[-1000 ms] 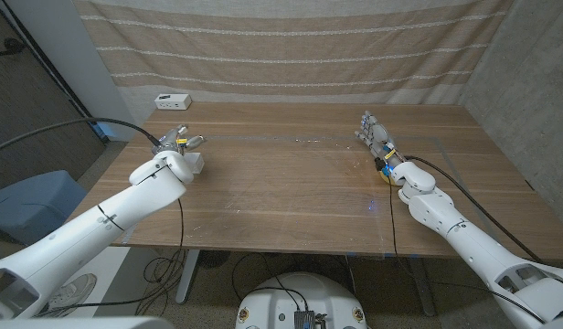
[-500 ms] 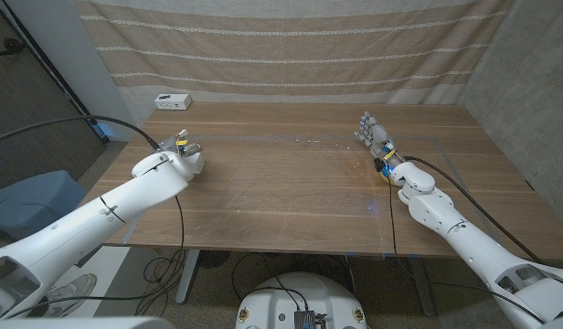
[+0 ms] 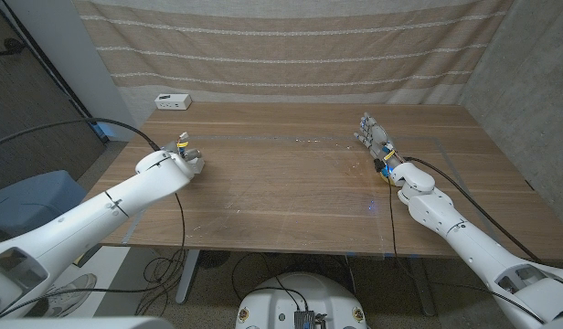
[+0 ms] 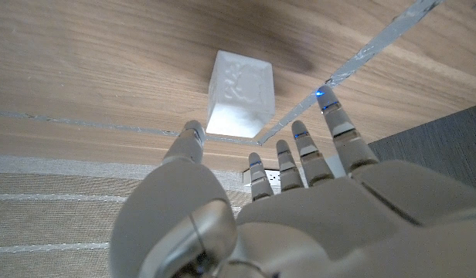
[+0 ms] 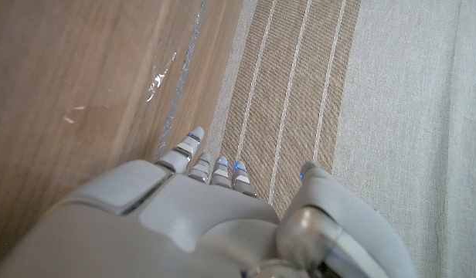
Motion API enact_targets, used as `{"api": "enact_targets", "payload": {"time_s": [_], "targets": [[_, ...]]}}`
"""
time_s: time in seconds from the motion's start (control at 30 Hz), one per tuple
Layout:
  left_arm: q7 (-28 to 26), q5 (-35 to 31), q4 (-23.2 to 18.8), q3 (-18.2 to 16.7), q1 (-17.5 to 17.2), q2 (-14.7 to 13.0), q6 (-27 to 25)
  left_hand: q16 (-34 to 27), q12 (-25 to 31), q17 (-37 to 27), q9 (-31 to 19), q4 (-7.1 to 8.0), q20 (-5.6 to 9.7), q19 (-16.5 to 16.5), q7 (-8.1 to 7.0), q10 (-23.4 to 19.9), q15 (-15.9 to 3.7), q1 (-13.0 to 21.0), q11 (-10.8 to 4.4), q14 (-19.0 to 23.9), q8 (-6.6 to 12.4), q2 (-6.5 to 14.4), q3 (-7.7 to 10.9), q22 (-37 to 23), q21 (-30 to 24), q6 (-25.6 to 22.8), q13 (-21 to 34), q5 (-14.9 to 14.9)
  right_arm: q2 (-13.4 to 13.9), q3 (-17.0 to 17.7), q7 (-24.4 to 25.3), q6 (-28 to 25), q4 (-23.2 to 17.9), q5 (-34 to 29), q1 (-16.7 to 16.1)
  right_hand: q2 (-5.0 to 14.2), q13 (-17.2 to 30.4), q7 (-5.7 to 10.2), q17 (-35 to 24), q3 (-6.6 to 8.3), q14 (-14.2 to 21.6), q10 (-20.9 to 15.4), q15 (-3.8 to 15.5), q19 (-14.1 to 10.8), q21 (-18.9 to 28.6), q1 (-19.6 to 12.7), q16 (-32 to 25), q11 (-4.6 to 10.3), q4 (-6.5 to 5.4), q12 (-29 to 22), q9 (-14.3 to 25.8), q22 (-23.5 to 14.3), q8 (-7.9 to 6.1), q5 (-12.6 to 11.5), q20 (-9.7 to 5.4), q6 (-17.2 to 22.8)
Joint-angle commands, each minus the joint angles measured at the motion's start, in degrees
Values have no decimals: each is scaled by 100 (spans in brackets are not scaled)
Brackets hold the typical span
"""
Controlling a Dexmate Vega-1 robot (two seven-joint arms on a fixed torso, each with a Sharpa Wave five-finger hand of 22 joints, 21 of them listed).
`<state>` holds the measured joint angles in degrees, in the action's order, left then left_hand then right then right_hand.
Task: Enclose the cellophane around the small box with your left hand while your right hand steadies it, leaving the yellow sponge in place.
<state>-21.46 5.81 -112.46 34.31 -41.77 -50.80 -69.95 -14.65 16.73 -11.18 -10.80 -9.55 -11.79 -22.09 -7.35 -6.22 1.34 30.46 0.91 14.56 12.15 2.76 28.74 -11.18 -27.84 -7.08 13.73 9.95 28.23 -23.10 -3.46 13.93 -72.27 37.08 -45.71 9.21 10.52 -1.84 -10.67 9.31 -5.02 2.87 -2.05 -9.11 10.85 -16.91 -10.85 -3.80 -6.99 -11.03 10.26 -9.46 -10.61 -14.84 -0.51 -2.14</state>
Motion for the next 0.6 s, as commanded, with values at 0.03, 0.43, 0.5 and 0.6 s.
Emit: {"api": "enact_targets", "payload": {"time_s": [0.03,0.43,0.5,0.6], "targets": [[155,45,494,390,370,115,363,-35,31,-16,-28,-23,2,-151,-29,-91,6,140,11,78,26,14,18,3,-61,-55,28,36,-10,14,48,-8,34,7,-3,-75,21,-13,-14,19,-27,-16,-49,-38,24,-17,-31,-64,2,-26,12,-31,-41,0,35,44],[510,-111,762,931,862,194,147,-439,369,-55,-35,-62,322,-1132,454,-1213,-350,909,28,1312,231,215,87,27,-345,-1074,67,136,21,73,141,-23,-46,45,-93,-69,21,38,-16,27,-7,-31,-65,-49,26,-6,-36,-64,0,-28,14,-31,-47,4,49,79],[483,-170,782,994,891,204,117,-588,432,-80,-40,-84,511,-1402,499,-1421,-469,1098,-19,1670,243,255,116,16,-459,-1207,86,157,20,82,150,-22,-52,54,-100,-67,21,48,-16,29,-4,-32,-68,-51,26,-5,-37,-65,-1,-28,14,-31,-48,5,48,85],[372,-252,834,1033,904,285,17,-890,575,-185,-60,-156,1002,-1808,610,-1863,-677,1826,-77,2258,357,390,274,-5,-683,-1727,161,242,28,84,150,-41,-59,60,-98,-63,21,50,-17,32,7,-40,-72,-58,28,-1,-40,-74,-3,-29,15,-32,-47,7,51,90]]}}
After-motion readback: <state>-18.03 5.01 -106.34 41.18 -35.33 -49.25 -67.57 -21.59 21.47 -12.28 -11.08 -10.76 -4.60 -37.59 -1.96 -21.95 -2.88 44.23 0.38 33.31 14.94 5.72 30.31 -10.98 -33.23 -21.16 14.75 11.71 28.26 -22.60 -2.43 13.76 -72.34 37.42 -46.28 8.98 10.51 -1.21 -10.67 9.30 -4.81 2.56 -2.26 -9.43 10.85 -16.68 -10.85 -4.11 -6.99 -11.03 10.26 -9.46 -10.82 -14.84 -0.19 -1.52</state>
